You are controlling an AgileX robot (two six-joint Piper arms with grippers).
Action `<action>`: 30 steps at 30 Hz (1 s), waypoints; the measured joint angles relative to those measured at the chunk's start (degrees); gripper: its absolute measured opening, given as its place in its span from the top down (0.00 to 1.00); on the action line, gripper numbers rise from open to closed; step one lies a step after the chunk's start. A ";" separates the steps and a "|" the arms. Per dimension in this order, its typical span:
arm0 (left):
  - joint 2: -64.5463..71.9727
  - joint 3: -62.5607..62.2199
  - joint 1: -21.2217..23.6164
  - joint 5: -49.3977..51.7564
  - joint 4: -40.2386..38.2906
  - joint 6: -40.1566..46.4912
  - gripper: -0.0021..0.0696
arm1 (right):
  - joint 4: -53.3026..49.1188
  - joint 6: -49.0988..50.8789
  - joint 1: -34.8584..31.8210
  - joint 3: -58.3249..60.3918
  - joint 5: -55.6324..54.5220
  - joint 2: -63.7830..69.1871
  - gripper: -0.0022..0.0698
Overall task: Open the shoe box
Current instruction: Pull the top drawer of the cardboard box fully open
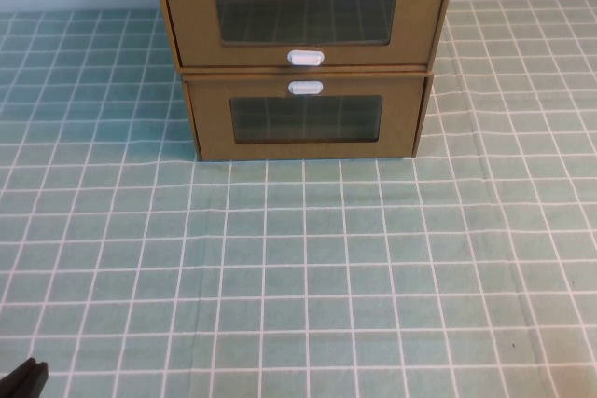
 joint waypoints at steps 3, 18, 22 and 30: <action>0.00 0.03 0.00 -2.62 -0.23 0.00 0.98 | 2.38 0.00 0.00 0.05 -6.84 0.00 0.99; 0.00 0.03 0.00 -41.26 -18.65 -5.88 0.98 | 4.33 3.50 0.00 0.14 -54.56 0.00 0.99; 0.00 0.03 0.00 -51.63 -19.10 -19.93 0.98 | 4.33 11.42 0.00 -0.67 -58.73 0.00 0.99; 0.00 -10.40 0.00 -60.51 -19.64 -22.76 0.98 | 4.22 14.78 0.00 -17.52 -48.23 0.52 0.99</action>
